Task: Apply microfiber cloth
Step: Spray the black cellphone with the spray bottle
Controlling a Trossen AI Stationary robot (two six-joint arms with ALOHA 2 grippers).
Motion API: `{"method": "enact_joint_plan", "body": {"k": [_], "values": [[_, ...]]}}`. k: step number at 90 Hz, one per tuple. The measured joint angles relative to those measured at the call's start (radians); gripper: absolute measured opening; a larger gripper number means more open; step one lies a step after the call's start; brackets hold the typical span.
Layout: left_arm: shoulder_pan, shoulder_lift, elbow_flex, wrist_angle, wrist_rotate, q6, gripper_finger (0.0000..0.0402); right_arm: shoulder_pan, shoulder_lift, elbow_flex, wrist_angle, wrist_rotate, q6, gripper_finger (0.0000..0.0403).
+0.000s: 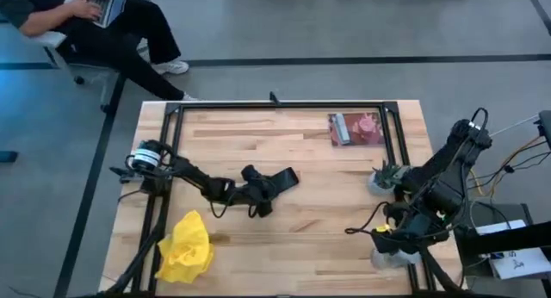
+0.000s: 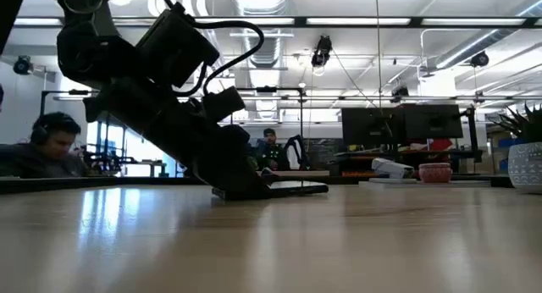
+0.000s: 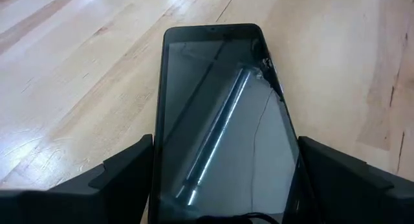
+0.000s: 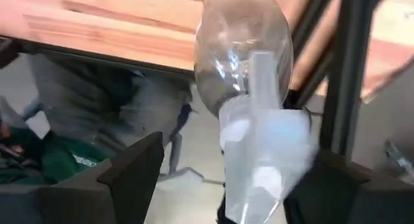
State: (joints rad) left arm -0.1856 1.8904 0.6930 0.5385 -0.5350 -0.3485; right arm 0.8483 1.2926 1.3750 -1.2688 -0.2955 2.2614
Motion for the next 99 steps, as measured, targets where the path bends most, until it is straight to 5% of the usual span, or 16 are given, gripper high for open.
{"method": "enact_joint_plan", "body": {"k": [36,83,99], "values": [[0.000,0.000,0.000,0.000,0.000,0.000,0.0328,0.000,0.002,-0.001,-0.008,0.095,-0.155,0.0213],[0.000,-0.001,0.000,0.000,0.001,-0.001,0.0328,0.000,0.000,-0.001,-0.018,0.149,-0.297,0.0042],[0.000,-0.001,0.000,0.000,0.001,-0.001,0.0328,-0.004,-0.001,0.002,-0.029,0.159,-0.356,0.0037]]}}
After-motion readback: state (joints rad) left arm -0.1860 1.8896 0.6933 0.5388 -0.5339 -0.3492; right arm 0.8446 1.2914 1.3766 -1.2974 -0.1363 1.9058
